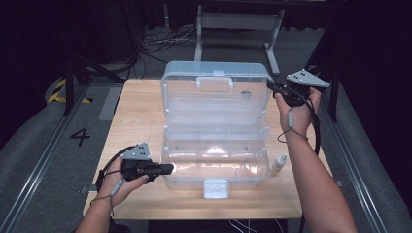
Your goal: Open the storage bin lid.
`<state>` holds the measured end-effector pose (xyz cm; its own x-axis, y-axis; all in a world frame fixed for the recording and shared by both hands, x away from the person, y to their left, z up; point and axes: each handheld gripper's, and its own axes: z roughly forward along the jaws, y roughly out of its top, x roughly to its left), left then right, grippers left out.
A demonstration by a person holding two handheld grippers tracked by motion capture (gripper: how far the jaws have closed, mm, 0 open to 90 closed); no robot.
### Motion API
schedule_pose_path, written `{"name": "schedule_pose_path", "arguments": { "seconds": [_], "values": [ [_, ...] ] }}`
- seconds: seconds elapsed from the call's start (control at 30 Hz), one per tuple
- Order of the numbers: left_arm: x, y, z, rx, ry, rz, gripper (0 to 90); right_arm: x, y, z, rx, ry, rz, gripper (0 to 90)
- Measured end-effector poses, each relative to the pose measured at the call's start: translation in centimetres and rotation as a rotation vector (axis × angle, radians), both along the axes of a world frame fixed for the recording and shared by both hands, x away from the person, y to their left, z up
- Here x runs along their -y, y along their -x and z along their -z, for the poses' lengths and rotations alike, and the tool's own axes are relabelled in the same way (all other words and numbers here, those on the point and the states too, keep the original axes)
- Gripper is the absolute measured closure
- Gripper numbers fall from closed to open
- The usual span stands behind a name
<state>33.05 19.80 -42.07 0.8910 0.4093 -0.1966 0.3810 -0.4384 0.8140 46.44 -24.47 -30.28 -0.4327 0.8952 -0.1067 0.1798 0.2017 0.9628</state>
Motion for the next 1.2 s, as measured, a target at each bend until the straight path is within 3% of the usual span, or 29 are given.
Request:
{"name": "schedule_pose_path", "arguments": {
  "seconds": [0.4, 1.2],
  "values": [
    [0.0, 0.0, 0.1, 0.006, 0.004, 0.0, 86.4, 0.1, -1.1, 0.6, 0.036, -0.01, -0.007, 83.6],
    [0.0, 0.0, 0.2, 0.011, 0.015, -0.001, 86.0, 0.2, -3.5, 1.3, 0.04, -0.008, -0.036, 84.5]
  ]
}}
